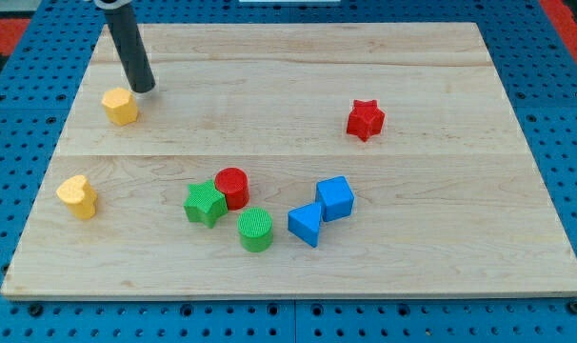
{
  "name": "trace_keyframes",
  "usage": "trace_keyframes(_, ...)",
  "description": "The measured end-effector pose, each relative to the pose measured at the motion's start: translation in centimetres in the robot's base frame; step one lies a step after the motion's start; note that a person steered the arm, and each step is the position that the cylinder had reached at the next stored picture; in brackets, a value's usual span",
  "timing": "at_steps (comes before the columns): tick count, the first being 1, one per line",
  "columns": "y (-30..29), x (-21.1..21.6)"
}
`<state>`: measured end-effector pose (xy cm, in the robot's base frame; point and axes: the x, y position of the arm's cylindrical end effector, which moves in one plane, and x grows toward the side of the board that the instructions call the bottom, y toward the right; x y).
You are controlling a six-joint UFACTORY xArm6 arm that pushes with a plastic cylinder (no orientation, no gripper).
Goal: Push yellow hexagon into the yellow heart
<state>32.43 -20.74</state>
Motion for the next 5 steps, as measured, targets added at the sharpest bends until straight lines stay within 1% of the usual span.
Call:
trace_keyframes(2, -0.2, 7.0)
trace_keyframes(3, -1.6, 2.4)
trace_keyframes(4, -3.2, 2.9)
trace_keyframes(5, -1.8, 7.7)
